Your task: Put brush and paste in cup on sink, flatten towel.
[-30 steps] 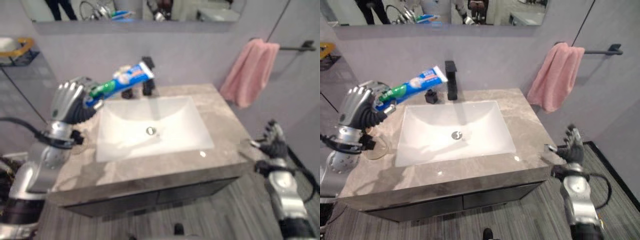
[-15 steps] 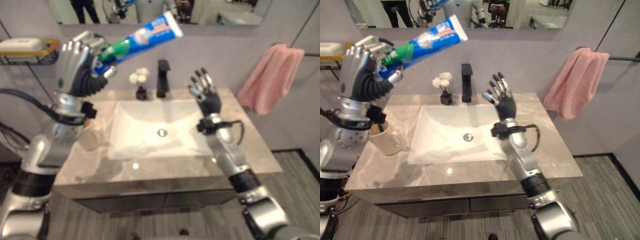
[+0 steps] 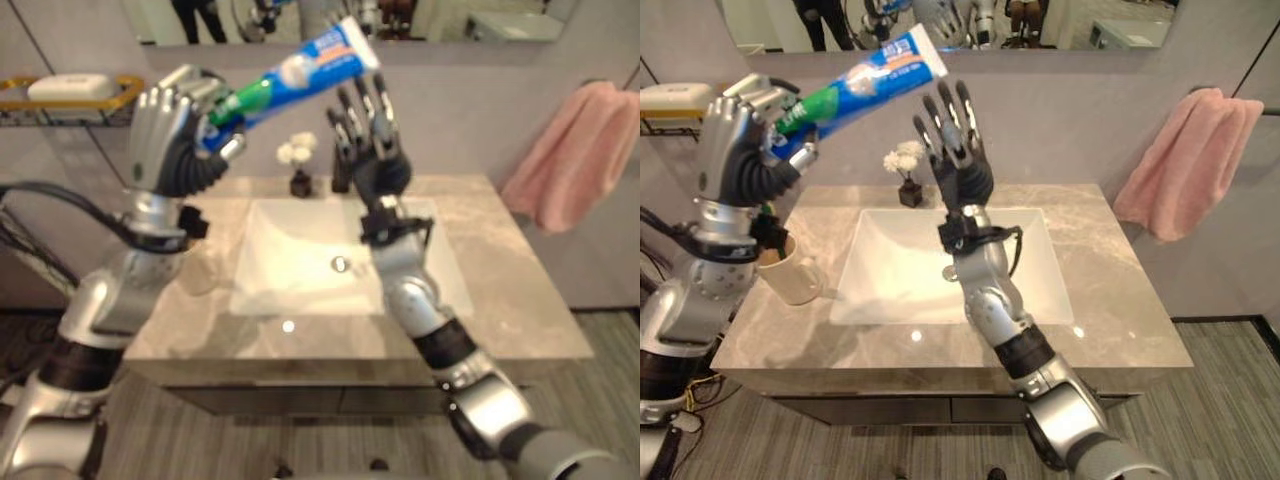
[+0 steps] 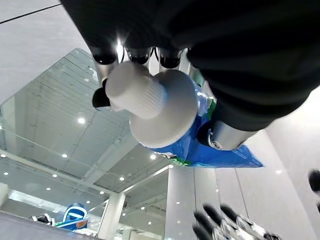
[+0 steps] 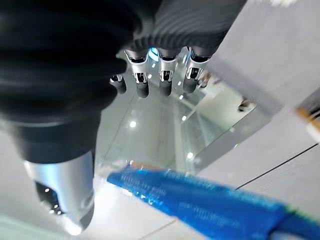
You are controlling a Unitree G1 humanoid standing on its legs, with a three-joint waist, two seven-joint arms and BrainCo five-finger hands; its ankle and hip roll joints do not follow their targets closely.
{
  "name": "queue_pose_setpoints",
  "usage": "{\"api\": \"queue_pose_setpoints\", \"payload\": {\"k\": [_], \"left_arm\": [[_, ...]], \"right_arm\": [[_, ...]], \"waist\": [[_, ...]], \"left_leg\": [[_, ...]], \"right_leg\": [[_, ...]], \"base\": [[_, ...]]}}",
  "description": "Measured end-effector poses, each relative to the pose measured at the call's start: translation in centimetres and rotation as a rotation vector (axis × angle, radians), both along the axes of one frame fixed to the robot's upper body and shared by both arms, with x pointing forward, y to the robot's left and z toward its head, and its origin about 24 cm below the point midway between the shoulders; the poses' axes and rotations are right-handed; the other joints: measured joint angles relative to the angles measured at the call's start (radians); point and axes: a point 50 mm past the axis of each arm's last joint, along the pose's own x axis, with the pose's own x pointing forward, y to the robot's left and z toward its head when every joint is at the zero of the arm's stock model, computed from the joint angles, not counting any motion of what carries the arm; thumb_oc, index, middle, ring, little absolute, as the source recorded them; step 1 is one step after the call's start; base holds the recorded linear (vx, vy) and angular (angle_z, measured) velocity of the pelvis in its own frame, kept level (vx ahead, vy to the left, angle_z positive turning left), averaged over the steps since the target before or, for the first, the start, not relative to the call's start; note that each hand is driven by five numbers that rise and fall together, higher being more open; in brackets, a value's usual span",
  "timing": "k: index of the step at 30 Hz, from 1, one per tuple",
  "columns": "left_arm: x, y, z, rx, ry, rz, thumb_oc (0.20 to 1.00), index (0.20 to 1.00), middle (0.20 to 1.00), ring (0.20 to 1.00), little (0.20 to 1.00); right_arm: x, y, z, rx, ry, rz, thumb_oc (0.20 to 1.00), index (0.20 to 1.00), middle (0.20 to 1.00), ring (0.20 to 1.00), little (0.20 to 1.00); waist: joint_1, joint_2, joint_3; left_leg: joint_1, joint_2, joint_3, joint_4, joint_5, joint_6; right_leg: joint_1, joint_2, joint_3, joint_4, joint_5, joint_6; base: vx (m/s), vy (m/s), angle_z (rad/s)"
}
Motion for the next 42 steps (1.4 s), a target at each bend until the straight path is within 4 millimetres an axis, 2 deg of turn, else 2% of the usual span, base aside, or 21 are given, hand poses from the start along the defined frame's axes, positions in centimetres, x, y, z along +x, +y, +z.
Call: {"api": "queue_pose_setpoints", "payload": {"k": [5, 14, 20, 26, 32, 33, 34, 35, 36, 37, 42], "left_arm": [[0.1, -0.3, -0.3, -0.013, 0.021, -0.027, 0.200, 0.200, 0.200, 0.200, 0.200], [0.1, -0.6, -0.6, -0.028, 0.040, -0.069, 0.200, 0.200, 0.200, 0.200, 0.200], [0.1, -0.6, -0.7, -0.040, 0.048, -0.084, 0.200, 0.200, 0.200, 0.200, 0.200], [0.5, -0.9, -1.5, -0.076, 0.096, -0.116, 0.200, 0.200, 0.200, 0.200, 0.200], [0.5, -0.8, -2.4, -0.133, 0.174, -0.159, 0.200, 0.200, 0.200, 0.200, 0.200], [0.6, -0.7, -2.4, -0.138, 0.180, -0.164, 0.200, 0.200, 0.200, 0.200, 0.200], [0.6, -0.7, -2.4, -0.140, 0.189, -0.171, 0.200, 0.200, 0.200, 0.200, 0.200], [0.6, -0.7, -2.5, -0.140, 0.192, -0.172, 0.200, 0.200, 0.200, 0.200, 0.200], [0.7, -0.6, -2.5, -0.140, 0.194, -0.171, 0.200, 0.200, 0.200, 0.200, 0.200], [0.7, -0.6, -2.6, -0.144, 0.199, -0.173, 0.200, 0.200, 0.200, 0.200, 0.200], [0.6, -0.6, -2.6, -0.151, 0.198, -0.189, 0.200, 0.200, 0.200, 0.200, 0.200]], "right_arm": [[-0.1, 0.3, 0.8, 0.006, -0.028, 0.008, 1.000, 1.000, 1.000, 1.000, 1.000], [-0.6, 2.0, 0.4, 0.030, -0.008, 0.086, 1.000, 1.000, 1.000, 1.000, 1.000], [-0.7, 2.4, 0.4, 0.017, -0.011, 0.101, 1.000, 1.000, 1.000, 1.000, 1.000], [-1.0, 3.1, 2.0, 0.011, -0.067, 0.125, 1.000, 1.000, 1.000, 1.000, 1.000], [-1.2, 3.5, 2.1, -0.004, -0.078, 0.143, 1.000, 1.000, 1.000, 1.000, 1.000], [-1.2, 3.5, 2.1, -0.004, -0.078, 0.144, 0.818, 0.818, 0.818, 0.818, 0.818], [-1.2, 3.5, 2.1, -0.004, -0.078, 0.144, 0.736, 0.736, 0.736, 0.736, 0.736], [-1.2, 3.5, 2.1, -0.004, -0.078, 0.144, 0.526, 0.526, 0.526, 0.526, 0.526], [-1.2, 3.5, 2.1, -0.004, -0.078, 0.144, 0.278, 0.278, 0.278, 0.278, 0.278], [-1.1, 3.5, 2.0, -0.006, -0.074, 0.143, 0.200, 0.200, 0.200, 0.200, 0.200], [-1.1, 3.6, 1.9, -0.007, -0.070, 0.145, 0.200, 0.200, 0.200, 0.200, 0.200]], "waist": [[0.000, 0.000, 0.000], [0.000, 0.001, -0.001], [0.000, -0.001, -0.002], [-0.001, -0.002, -0.006], [-0.002, -0.011, -0.012], [-0.002, -0.015, -0.015], [-0.002, -0.017, -0.017], [-0.002, -0.019, -0.018], [-0.002, -0.020, -0.019], [-0.003, -0.021, -0.019], [-0.004, -0.021, -0.019]], "left_leg": [[0.000, 0.000, -0.002, 0.000, 0.000, 0.000], [0.000, 0.000, -0.002, 0.000, 0.000, 0.000], [0.000, 0.000, -0.001, 0.000, 0.000, 0.000], [0.003, 0.000, 0.004, 0.000, 0.000, 0.000], [0.007, 0.001, 0.007, 0.000, 0.000, 0.000], [0.007, 0.001, 0.007, 0.000, 0.000, 0.000], [0.007, 0.001, 0.007, 0.000, 0.000, 0.000], [0.007, 0.001, 0.007, 0.000, 0.000, 0.000], [0.008, 0.001, 0.007, 0.000, 0.000, 0.000], [0.009, 0.001, 0.007, 0.000, 0.000, 0.000], [0.013, 0.001, 0.007, 0.000, 0.000, 0.000]], "right_leg": [[0.000, 0.000, -0.001, 0.000, 0.000, 0.000], [-0.001, 0.000, 0.000, 0.000, 0.000, 0.000], [-0.001, 0.001, 0.001, 0.000, 0.000, 0.000], [0.000, 0.002, 0.004, 0.000, 0.000, 0.000], [0.002, 0.004, 0.007, 0.000, 0.000, 0.000], [0.002, 0.004, 0.007, 0.000, 0.000, 0.000], [0.002, 0.004, 0.007, 0.000, 0.000, 0.000], [0.002, 0.004, 0.007, 0.000, 0.000, 0.000], [0.001, 0.004, 0.007, 0.000, 0.000, 0.000], [0.000, 0.003, 0.007, 0.000, 0.000, 0.000], [0.002, 0.004, 0.008, 0.000, 0.000, 0.000]], "base": [[0.00, 0.000, 0.00], [0.00, 0.000, 0.00], [0.00, 0.000, 0.00], [0.00, 0.000, 0.00], [0.00, 0.000, 0.00], [0.00, 0.000, 0.00], [0.00, 0.000, 0.00], [0.00, 0.000, 0.00], [0.00, 0.000, 0.00], [0.00, 0.000, 0.00], [0.00, 0.000, 0.00]]}}
